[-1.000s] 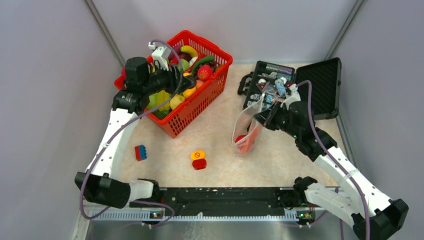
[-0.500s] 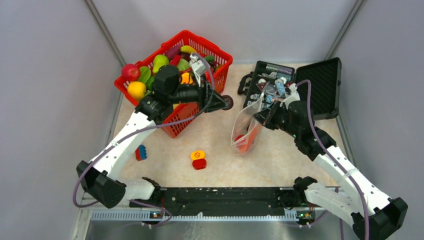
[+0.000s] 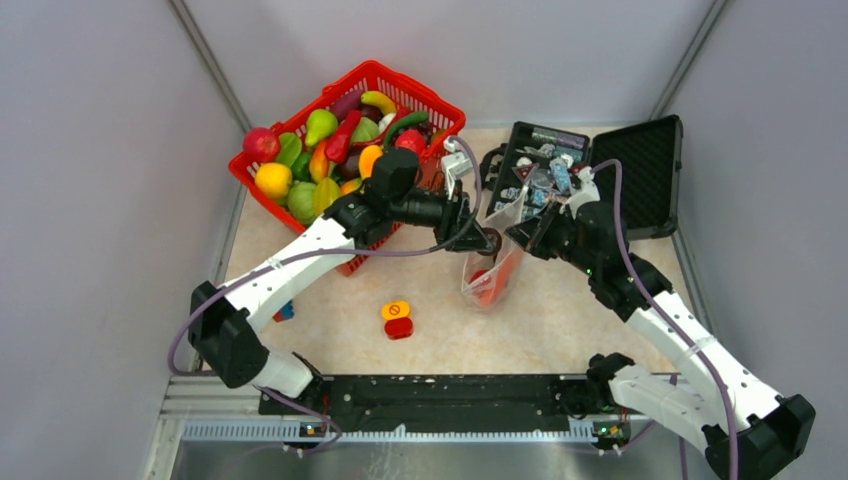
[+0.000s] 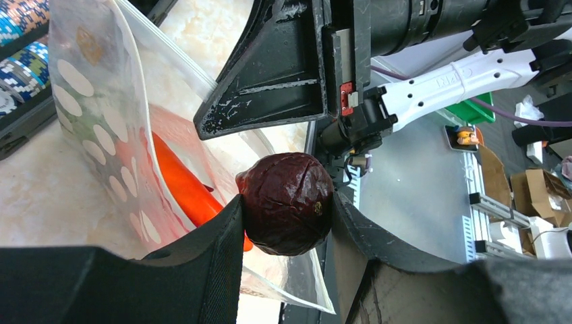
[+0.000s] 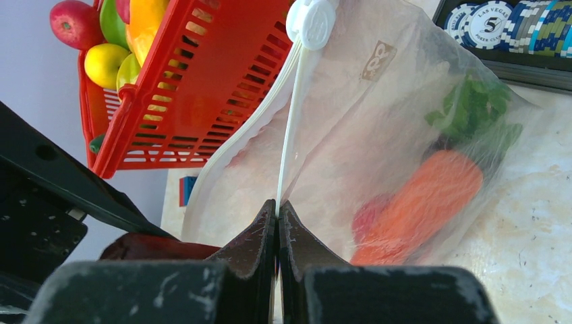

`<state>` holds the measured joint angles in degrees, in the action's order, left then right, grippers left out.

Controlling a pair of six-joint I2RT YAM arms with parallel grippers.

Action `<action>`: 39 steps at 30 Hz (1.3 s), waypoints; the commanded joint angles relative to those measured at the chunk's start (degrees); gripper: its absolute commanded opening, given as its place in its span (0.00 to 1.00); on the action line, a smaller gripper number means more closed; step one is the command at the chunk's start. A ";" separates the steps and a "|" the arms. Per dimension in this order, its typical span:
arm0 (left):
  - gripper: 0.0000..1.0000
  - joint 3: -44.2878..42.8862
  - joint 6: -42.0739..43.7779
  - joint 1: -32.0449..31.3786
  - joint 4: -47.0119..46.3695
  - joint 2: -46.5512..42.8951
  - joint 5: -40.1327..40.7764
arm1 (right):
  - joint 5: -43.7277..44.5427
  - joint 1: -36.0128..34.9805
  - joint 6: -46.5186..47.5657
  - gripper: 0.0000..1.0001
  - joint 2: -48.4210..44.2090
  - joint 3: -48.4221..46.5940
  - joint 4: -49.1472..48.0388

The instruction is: Place the food in the zip-top bag and seal the zipper

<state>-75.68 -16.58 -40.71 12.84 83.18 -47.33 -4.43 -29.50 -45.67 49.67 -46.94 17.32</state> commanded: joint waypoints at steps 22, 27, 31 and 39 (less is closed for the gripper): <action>0.67 -7.08 7.44 -1.57 9.22 3.70 12.04 | 0.55 0.13 -0.14 0.00 -1.13 -0.79 -2.26; 0.67 -6.95 7.96 -1.57 9.46 2.86 12.20 | 0.64 0.10 -0.19 0.00 -0.85 -0.79 -2.45; 0.67 -6.66 8.29 -1.57 9.19 1.79 12.01 | 0.39 0.14 -0.16 0.00 -0.62 -0.71 -2.69; 0.72 -4.22 8.80 -0.99 5.83 -3.68 13.52 | 0.47 0.14 -0.19 0.00 -0.62 -0.52 -2.50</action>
<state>-80.40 -8.80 -42.04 22.96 85.32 -34.41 -4.29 -29.50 -45.67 49.63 -46.94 17.37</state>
